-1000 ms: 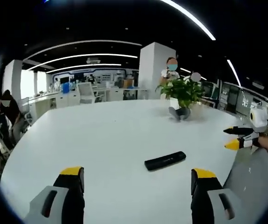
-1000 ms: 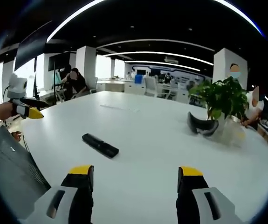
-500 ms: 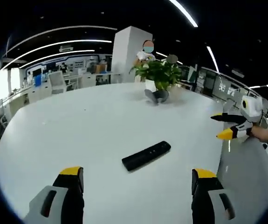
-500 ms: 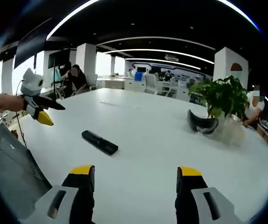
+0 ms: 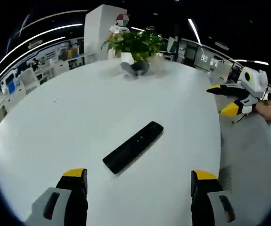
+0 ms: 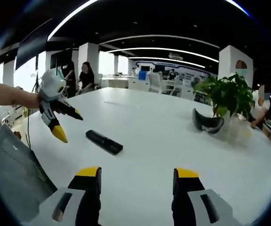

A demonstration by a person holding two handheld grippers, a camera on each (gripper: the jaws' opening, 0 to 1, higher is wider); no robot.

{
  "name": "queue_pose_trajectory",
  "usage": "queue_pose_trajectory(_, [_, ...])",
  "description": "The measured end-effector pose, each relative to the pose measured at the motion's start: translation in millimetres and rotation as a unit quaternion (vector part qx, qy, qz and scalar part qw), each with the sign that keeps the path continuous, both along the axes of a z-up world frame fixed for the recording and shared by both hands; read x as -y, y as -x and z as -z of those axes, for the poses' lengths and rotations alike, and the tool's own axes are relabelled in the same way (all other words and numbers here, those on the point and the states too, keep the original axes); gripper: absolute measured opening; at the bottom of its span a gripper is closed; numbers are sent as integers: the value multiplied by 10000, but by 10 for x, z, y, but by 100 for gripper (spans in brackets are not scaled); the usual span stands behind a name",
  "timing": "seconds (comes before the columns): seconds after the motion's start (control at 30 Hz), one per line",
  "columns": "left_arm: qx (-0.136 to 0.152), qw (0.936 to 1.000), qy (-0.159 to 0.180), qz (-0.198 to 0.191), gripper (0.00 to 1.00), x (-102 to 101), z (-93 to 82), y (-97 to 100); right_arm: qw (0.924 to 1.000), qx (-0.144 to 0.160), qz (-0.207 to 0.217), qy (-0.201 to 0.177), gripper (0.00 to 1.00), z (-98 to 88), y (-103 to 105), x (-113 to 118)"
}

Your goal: Press the specified remote control buttons in sequence, fully releasing each button before pressing the next.

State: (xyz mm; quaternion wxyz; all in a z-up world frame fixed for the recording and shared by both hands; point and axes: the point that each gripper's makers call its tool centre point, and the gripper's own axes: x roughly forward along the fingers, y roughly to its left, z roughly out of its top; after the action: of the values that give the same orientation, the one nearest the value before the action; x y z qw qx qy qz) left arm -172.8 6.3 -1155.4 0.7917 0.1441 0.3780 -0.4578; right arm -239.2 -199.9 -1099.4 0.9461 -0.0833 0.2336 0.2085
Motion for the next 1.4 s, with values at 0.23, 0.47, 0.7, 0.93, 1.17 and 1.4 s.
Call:
queue_pose_trajectory(0.23, [-4, 9890, -1132, 955, 85, -17, 308, -14, 9999, -107, -36, -94, 49, 21, 22, -12])
queue_pose_trajectory(0.47, [-35, 9841, -1341, 1168, 77, 44, 399, -176, 9997, -179, -155, -4, 43, 54, 48, -41])
queue_pose_trajectory(0.7, [-3, 9718, -1652, 1683, 73, 218, 403, -208, 9994, -307, -154, -27, 39, 95, 64, -42])
queue_pose_trajectory(0.93, [15, 9391, -2242, 2603, 71, 325, 408, -192, 9990, -366, -259, -33, 34, 117, 81, -71])
queue_pose_trajectory(1.17, [-204, 9216, -2517, 2948, 60, 323, 416, -176, 9987, -417, -301, -20, 30, 136, 95, -77])
queue_pose_trajectory(1.4, [-192, 9138, -2669, 3054, 43, 282, 404, -225, 9985, -450, -323, -25, 29, 147, 99, -81])
